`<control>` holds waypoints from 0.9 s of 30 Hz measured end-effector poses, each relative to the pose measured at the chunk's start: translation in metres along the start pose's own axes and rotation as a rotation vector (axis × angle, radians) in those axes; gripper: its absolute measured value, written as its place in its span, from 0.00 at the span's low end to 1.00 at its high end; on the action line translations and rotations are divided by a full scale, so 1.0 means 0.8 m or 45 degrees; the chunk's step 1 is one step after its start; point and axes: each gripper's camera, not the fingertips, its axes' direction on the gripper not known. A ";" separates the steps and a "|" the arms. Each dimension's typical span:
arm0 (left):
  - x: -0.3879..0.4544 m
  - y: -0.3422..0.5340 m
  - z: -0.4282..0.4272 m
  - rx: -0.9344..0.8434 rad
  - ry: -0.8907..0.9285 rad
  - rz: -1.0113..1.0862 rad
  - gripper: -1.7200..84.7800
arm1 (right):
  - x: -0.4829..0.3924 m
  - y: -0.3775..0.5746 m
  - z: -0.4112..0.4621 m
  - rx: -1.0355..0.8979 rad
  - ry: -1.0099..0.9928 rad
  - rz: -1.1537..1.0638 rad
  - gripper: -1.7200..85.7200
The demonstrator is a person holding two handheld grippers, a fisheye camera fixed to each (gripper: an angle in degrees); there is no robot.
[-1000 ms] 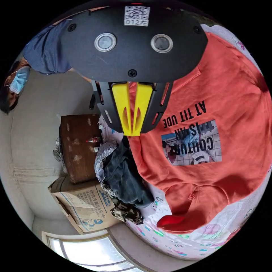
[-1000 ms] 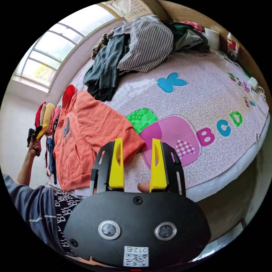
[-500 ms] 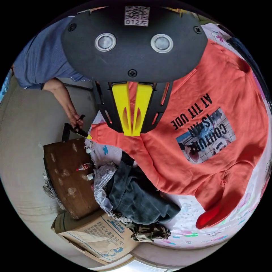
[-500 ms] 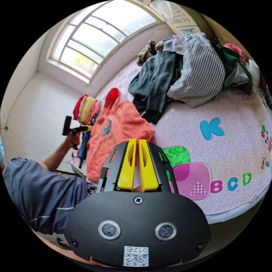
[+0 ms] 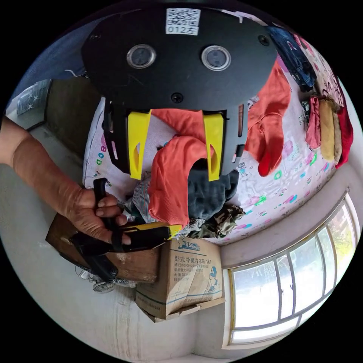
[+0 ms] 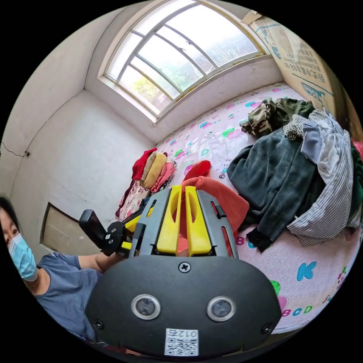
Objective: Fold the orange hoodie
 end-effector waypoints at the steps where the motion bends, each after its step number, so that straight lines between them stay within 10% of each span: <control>1: -0.004 -0.005 -0.009 0.016 -0.025 -0.028 0.23 | -0.019 -0.007 0.020 -0.016 0.010 -0.027 0.03; 9: -0.091 -0.029 -0.058 -0.019 -0.236 -0.145 0.06 | -0.130 -0.021 0.102 -0.026 -0.029 -0.247 0.05; 17: -0.264 -0.034 -0.128 0.003 0.105 -0.435 0.03 | -0.188 0.005 0.114 0.170 0.279 -0.494 0.14; 27: -0.443 0.041 -0.194 0.079 0.261 -0.944 0.06 | -0.174 0.166 0.404 -0.277 0.630 -0.488 0.18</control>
